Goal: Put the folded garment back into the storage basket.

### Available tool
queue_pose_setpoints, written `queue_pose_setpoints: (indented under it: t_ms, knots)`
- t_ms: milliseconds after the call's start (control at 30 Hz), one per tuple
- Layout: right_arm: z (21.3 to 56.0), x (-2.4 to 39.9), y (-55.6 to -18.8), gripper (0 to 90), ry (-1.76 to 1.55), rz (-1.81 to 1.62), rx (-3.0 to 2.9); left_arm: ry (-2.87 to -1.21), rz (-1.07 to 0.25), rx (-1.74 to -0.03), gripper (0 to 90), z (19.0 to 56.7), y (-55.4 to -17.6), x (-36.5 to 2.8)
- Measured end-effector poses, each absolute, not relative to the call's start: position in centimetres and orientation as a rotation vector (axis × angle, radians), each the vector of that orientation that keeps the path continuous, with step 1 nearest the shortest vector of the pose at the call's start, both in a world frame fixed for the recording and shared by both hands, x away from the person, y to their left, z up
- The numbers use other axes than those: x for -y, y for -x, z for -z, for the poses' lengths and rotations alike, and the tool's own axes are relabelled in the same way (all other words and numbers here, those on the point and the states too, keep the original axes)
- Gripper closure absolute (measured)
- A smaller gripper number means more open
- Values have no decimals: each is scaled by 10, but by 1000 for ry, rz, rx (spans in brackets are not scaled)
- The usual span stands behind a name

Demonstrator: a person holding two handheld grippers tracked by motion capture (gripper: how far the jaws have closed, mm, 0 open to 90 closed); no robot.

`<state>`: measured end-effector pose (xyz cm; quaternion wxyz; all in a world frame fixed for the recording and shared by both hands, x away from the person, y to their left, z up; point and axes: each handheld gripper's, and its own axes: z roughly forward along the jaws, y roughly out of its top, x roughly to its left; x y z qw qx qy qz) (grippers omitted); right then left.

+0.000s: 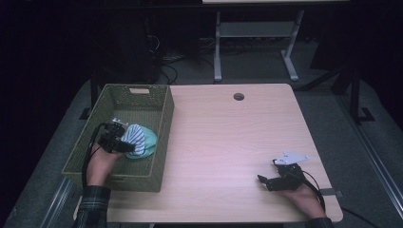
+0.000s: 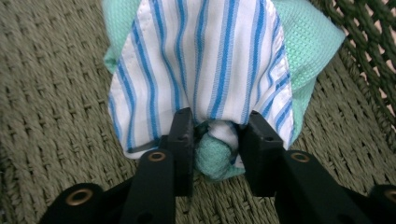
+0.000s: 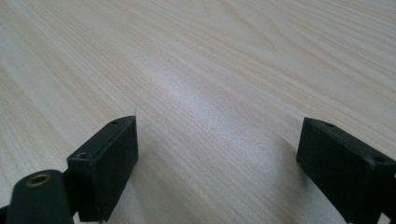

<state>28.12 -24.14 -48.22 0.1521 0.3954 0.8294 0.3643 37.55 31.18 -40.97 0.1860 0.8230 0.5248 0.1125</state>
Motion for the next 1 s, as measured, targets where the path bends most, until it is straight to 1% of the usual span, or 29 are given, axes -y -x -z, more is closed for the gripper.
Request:
queue_pose_setpoints:
  t_ms: [133,233,367,433,533,600,667,800,1000]
  knots:
    - [482,241,-281,120,-1134,-1045,-2380,-2330,-325,-1499,528,411,-377,-313]
    - [482,241,-281,120,-1134,-1045,-2380,-2332,-349,-1495,404,410,-378,-313]
    - [482,241,-281,120,-1136,-1046,-2380,-2289,-387,-1458,272,403,-376,-315]
    - [482,241,-281,120,-1136,-1046,-2380,-2280,-384,-1433,236,400,-376,-314]
    - [482,241,-281,120,-1136,-1046,-2380,-2266,-377,-1407,200,395,-376,-311]
    - [482,241,-281,120,-1135,-1046,-2380,-2255,-363,-1387,193,391,-376,-308]
    - [482,241,-281,120,-1135,-1046,-2380,-2243,-376,-1361,182,383,-374,-303]
    - [482,241,-281,120,-1136,-1046,-2380,-2201,-394,-1320,176,367,-369,-295]
    - [482,241,-281,120,-1137,-1047,-2378,-2162,-374,-1241,176,348,-362,-277]
